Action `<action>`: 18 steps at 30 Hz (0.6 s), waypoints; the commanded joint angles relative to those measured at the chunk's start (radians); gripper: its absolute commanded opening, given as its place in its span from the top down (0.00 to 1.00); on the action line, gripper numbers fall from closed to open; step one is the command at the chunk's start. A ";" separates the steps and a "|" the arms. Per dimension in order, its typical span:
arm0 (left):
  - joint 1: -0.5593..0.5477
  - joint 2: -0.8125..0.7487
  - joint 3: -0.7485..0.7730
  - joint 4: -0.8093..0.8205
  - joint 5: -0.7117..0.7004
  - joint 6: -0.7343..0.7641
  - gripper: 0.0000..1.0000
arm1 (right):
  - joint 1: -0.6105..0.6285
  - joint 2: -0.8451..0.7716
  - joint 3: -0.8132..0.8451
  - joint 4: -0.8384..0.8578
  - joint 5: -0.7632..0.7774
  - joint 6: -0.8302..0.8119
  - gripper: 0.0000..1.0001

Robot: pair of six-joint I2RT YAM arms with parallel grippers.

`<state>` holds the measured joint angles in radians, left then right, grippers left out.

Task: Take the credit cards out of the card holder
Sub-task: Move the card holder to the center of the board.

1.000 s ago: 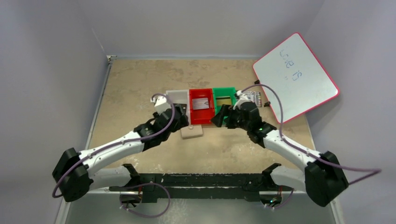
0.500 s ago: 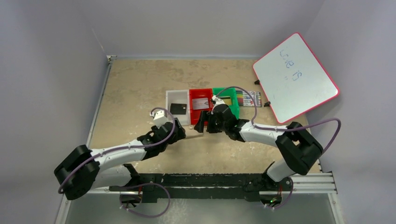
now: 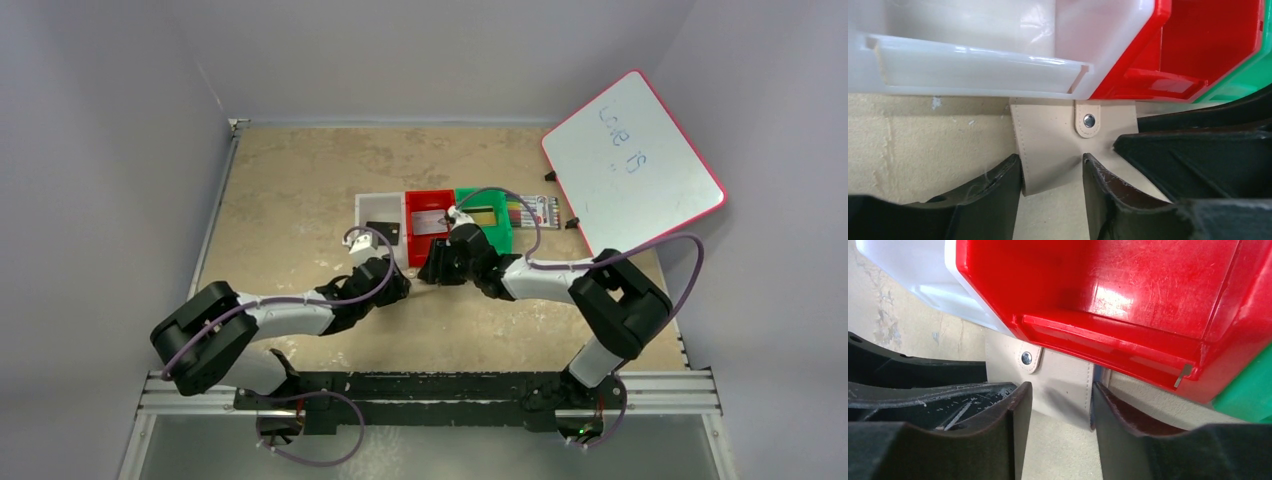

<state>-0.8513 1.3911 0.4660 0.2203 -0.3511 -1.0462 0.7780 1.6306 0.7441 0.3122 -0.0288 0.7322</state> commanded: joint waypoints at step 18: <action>-0.001 -0.284 -0.085 -0.203 0.087 0.029 0.57 | 0.208 -0.399 -0.250 0.003 -0.032 0.156 0.50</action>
<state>-0.8471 1.1912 0.3599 0.1158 -0.2707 -1.0336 0.9821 1.3384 0.4839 0.3420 -0.1242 0.8570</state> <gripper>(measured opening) 0.397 0.422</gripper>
